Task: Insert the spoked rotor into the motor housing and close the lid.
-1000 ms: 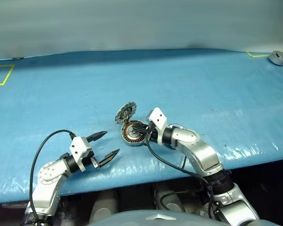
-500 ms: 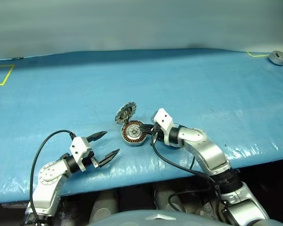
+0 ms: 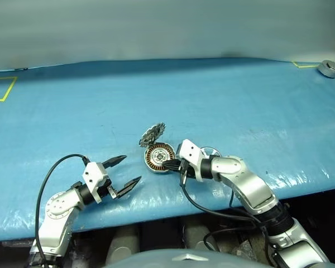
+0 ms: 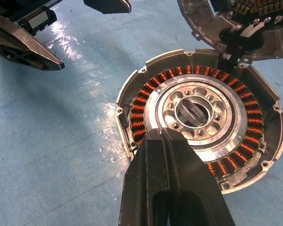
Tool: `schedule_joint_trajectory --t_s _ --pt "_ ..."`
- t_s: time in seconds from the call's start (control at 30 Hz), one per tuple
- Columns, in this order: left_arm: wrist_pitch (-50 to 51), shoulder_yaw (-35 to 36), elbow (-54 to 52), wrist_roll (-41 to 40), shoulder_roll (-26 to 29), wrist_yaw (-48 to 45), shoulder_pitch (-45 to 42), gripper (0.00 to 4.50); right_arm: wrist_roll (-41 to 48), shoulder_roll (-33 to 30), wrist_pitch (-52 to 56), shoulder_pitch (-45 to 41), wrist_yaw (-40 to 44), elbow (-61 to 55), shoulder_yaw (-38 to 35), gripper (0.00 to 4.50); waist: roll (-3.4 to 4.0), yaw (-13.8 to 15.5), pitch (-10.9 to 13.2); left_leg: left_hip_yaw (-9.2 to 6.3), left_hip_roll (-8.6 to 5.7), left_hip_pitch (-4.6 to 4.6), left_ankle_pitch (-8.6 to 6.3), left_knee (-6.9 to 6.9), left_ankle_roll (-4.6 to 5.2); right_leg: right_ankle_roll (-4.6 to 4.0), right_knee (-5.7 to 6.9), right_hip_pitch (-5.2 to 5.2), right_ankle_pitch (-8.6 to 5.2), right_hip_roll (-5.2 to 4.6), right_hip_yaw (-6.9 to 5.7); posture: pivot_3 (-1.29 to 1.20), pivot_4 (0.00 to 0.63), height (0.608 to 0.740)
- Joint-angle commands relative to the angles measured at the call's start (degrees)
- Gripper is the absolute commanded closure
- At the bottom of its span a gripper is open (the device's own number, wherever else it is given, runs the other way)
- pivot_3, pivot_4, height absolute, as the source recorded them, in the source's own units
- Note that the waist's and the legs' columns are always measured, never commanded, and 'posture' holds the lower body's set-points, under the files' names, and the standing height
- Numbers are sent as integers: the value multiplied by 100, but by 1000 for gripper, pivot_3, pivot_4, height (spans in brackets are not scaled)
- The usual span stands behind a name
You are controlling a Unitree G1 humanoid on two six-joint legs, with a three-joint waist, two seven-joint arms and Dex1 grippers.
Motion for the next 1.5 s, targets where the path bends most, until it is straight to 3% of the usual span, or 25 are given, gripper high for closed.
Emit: schedule_joint_trajectory --t_s 0.03,0.53,1.03,1.5 --pt "-114 49 -13 24 34 20 -29 0 1 45 51 -8 67 -97 123 4429 0 0 0 0 0 0 0 0 0 0 0 0 0 0 0 0 150 740" --pt "-132 40 -11 60 35 89 -7 0 -102 416 59 -189 -65 48 248 4429 0 -2 0 -1 1 0 0 -2 0 -1 0 -1 0 0 -2 0 150 740" --pt "-140 -9 10 94 -37 112 31 0 391 635 141 -374 -214 28 -439 4429 -1 -2 2 -1 1 -2 0 -2 0 -1 0 -3 0 0 -3 0 150 740" --pt "-131 10 -7 119 -21 174 43 0 119 594 123 -284 -333 558 -214 4429 -1 -1 2 -1 1 -2 0 -9 -1 -2 -2 -5 -1 0 -3 0 150 740"
